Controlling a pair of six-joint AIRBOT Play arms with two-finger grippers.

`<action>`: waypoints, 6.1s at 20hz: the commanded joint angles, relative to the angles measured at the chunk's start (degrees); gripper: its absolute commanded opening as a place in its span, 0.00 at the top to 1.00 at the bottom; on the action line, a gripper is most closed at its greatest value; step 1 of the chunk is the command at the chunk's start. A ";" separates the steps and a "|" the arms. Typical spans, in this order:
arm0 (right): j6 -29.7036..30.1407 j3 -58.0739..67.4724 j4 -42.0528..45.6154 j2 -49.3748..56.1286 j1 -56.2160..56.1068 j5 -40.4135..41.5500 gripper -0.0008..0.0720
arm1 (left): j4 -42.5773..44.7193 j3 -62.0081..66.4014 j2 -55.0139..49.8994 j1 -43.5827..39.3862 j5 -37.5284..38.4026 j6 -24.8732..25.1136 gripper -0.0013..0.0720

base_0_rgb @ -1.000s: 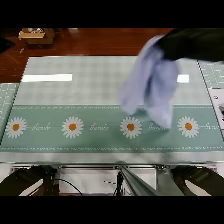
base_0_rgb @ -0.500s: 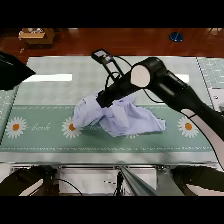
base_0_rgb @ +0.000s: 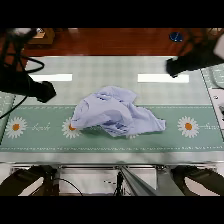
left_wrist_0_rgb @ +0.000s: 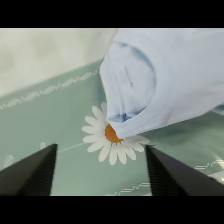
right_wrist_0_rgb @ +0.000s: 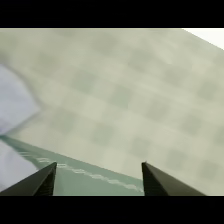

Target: Fold the shirts.

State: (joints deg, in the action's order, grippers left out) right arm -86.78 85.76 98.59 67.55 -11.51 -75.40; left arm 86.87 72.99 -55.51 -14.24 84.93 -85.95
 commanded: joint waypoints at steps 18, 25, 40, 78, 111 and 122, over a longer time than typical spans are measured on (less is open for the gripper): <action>18.99 -34.58 -38.73 -1.90 38.66 -0.48 0.21 | -44.63 -43.95 -12.74 29.33 -18.60 29.83 0.00; 18.95 -34.58 -38.80 -1.90 38.66 -2.49 0.21 | -59.30 -43.78 -23.69 28.04 -23.47 35.91 0.00; 18.01 -39.34 -36.44 -1.95 40.63 -0.68 0.20 | -59.49 -43.78 -21.11 24.35 -21.22 36.68 0.94; 12.41 -8.96 -49.64 -28.98 30.34 17.29 0.96 | -55.58 11.52 13.35 34.38 -23.41 32.52 0.95; 3.13 -4.39 -24.09 -24.09 22.56 -28.85 0.96 | -24.90 -1.36 34.25 35.04 20.52 5.73 0.95; 4.28 -7.61 -32.52 7.56 17.77 9.35 0.96 | -28.70 -33.57 29.35 33.03 -12.46 12.26 0.95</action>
State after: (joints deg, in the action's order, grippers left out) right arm -82.52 78.52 72.75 69.17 6.87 -80.12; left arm 59.92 42.87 -23.77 18.92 83.99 -76.69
